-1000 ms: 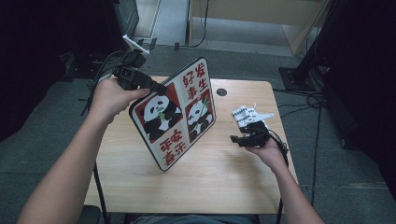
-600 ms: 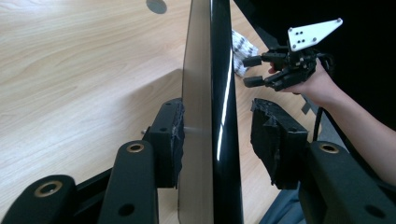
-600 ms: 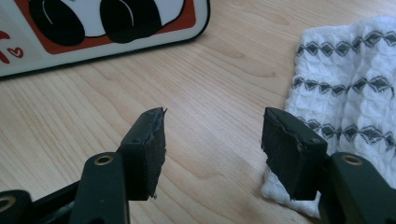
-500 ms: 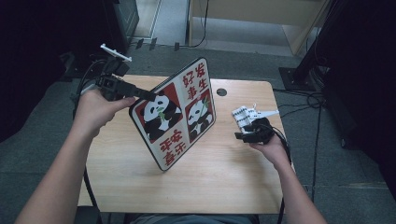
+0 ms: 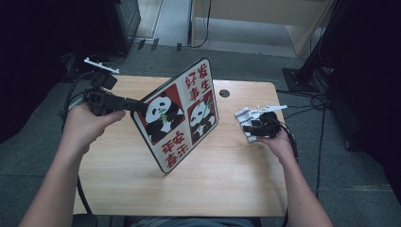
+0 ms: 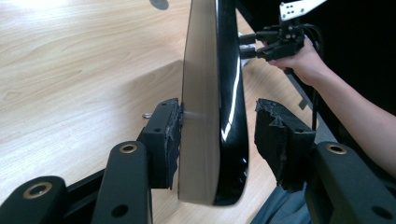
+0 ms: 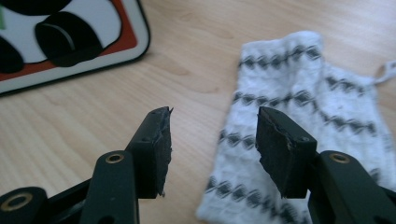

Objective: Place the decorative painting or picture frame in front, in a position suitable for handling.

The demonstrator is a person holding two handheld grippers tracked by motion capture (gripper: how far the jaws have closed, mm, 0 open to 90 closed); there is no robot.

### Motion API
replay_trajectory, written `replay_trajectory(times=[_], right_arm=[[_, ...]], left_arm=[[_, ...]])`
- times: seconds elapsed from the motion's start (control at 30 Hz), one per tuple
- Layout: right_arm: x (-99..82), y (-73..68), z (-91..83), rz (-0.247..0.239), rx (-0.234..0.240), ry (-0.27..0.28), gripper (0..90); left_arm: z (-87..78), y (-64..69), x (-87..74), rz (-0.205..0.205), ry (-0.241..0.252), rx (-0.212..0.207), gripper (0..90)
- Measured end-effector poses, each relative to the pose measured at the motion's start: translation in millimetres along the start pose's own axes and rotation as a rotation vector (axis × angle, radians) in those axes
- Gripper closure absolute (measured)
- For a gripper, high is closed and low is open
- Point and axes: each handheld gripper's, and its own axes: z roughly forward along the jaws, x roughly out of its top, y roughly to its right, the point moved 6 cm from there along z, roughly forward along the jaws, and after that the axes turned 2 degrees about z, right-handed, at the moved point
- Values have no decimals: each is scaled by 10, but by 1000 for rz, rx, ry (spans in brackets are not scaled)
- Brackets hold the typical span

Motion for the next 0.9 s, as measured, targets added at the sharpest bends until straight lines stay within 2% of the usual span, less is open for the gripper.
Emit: replay_trajectory(times=[0.13,0.27,0.43,0.57,0.7,0.77,0.9], right_arm=[[47,149,33,41,-32,0,476],[49,335,151,72,-72,-21,450],[-5,445,277,111,-82,-46,437],[-18,484,356,119,-99,-56,434],[9,477,421,131,-119,-48,402],[14,455,447,145,-121,-48,387],[-14,432,478,94,-150,-50,412]], left_arm=[[-25,6,-97,13,9,28,488],[-46,-2,-204,4,22,23,481],[-75,-33,-337,-16,51,23,476],[-67,-30,-434,-15,60,17,473],[-22,-23,-517,-8,50,23,455],[-1,-21,-549,-18,57,15,452],[15,-28,-604,-24,73,4,451]])
